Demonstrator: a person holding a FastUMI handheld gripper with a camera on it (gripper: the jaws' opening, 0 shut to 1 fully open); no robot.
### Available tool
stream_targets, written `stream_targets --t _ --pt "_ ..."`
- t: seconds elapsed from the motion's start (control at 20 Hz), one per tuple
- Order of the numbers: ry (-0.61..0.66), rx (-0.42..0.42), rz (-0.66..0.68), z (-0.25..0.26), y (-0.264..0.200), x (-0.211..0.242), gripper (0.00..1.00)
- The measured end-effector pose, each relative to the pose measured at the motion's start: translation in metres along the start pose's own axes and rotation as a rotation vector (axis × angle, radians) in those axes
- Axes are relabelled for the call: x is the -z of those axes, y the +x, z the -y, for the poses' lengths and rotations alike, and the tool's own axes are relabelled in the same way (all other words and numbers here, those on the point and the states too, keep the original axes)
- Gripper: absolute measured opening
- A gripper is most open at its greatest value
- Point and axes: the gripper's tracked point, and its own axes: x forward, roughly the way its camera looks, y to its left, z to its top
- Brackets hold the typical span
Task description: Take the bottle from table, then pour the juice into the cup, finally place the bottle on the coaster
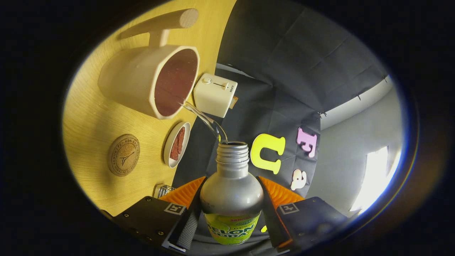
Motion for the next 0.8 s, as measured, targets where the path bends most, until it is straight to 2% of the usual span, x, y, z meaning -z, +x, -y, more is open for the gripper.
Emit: stream_targets --t 0.8 --pt "-0.089 0.030 0.009 0.016 0.005 0.003 0.80"
